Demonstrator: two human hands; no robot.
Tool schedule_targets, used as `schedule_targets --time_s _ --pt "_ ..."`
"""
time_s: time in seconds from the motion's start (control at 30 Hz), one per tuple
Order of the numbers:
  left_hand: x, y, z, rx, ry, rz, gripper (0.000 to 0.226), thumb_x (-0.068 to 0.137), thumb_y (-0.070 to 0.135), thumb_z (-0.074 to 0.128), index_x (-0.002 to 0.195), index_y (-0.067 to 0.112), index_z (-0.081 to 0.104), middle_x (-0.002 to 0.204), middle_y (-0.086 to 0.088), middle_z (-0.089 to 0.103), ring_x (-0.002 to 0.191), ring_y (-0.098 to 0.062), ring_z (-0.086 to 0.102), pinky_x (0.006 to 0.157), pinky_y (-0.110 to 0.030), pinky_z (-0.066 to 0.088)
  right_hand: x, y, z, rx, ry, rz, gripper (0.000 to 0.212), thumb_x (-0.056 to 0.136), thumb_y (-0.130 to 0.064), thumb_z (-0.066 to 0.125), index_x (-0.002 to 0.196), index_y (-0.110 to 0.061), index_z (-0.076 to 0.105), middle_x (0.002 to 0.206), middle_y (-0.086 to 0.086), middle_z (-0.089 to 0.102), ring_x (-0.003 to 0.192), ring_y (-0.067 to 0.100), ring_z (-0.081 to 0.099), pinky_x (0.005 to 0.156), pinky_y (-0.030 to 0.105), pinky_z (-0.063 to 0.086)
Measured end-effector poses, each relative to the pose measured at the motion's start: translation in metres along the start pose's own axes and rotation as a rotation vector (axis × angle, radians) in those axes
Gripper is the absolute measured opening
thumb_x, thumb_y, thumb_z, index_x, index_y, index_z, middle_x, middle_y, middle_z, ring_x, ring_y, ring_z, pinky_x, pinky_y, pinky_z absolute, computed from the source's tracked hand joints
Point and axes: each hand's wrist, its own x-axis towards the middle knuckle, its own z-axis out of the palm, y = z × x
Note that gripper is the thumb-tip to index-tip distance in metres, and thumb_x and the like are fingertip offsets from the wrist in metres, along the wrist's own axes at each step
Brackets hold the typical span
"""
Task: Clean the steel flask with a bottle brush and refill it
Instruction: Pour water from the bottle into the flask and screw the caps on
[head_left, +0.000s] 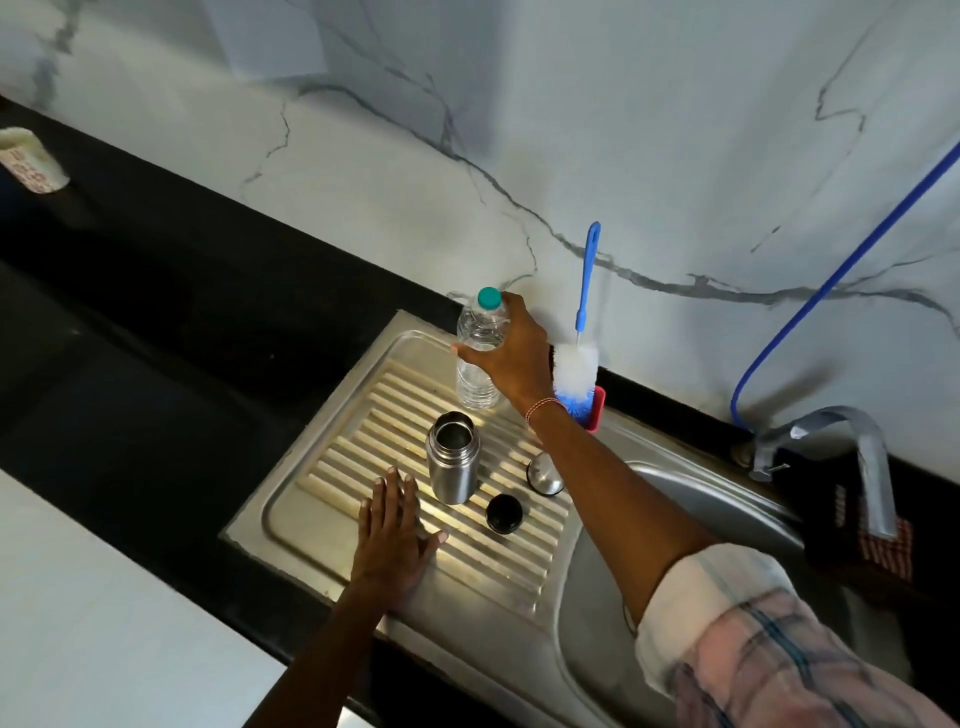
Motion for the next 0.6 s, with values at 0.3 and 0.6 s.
schedule_targets --time_s 0.3,0.6 --pt "-0.004 0.003 0.003 0.016 0.003 -0.005 0.103 0.089 0.083 0.016 0.162 0.018 -0.014 0.168 -0.013 -0.025 0.154 -0.031 -0.027 0.125 -0.05 -0.01 0.007 0.012 -0.001 0.038 0.006 0.023 0.086 0.066 -0.034 0.096 0.136 -0.013 0.051 0.13 0.004 0.065 0.109 0.007 0.056 0.076 -0.008 0.037" --pt "-0.01 0.004 0.002 0.005 0.076 -0.014 0.095 0.097 0.078 0.026 0.164 0.02 -0.008 0.17 -0.01 -0.018 0.157 -0.029 -0.02 0.127 -0.052 -0.001 -0.001 0.012 0.002 0.091 -0.012 0.02 0.102 0.061 -0.04 0.097 0.141 -0.017 0.039 0.141 0.005 0.054 0.127 0.021 0.055 0.104 0.039 0.054"
